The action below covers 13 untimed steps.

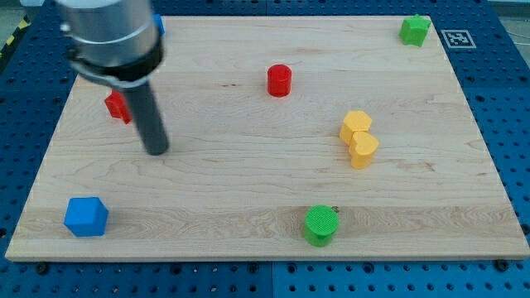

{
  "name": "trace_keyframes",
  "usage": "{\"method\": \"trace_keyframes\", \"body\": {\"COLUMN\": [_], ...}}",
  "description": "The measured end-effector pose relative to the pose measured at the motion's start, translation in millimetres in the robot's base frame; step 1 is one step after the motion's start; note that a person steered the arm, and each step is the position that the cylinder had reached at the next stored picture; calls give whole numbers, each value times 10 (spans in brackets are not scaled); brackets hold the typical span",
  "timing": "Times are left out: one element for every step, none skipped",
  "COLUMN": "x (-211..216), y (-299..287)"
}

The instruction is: Push the red star towards the red circ le

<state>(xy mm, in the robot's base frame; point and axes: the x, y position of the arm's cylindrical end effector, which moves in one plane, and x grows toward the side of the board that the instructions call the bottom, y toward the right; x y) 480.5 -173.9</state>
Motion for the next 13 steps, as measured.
{"method": "trace_keyframes", "body": {"x": [-72,-326,-620,-622,-647,-647,-647,-647,-647,-647,-649,-649,-649], "y": [-585,-999,-1052,-814,-643,-614,-586,-297,-126,-270,-171,7,102]}}
